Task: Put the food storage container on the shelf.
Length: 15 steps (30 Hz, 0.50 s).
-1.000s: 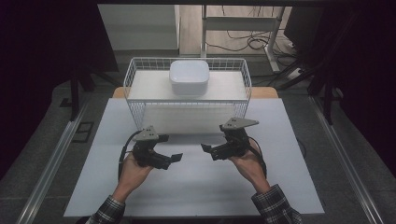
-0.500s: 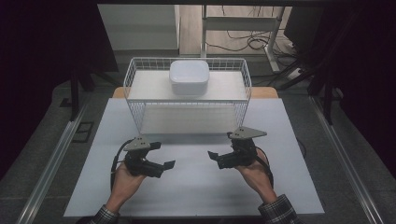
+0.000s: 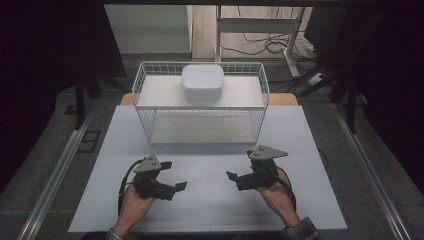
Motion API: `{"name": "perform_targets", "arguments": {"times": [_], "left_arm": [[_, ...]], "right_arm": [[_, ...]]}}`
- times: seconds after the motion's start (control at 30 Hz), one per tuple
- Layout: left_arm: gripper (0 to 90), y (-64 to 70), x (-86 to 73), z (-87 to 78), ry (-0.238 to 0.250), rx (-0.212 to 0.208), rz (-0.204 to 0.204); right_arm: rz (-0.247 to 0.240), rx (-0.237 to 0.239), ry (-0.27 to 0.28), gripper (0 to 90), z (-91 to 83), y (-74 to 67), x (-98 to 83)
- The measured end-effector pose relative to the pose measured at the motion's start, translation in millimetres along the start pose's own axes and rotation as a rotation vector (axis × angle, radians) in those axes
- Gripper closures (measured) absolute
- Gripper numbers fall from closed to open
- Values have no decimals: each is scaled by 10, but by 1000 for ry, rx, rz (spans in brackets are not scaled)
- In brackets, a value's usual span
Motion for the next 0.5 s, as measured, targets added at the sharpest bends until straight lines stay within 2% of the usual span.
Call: {"name": "perform_targets", "arguments": {"times": [0.5], "left_arm": [[62, -24, -210, -56, 5, 12, -36]], "right_arm": [[3, -18, -23, 0, -17, -53, -231]]}}
Point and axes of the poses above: each handheld gripper's, and its own axes: z roughly forward along the jaws, x roughly out of its top, y roughly to its right, the point moved 10 cm from there along z, roughly forward along the jaws, and after that the axes turned 15 degrees about -y, right-handed, at the moved point
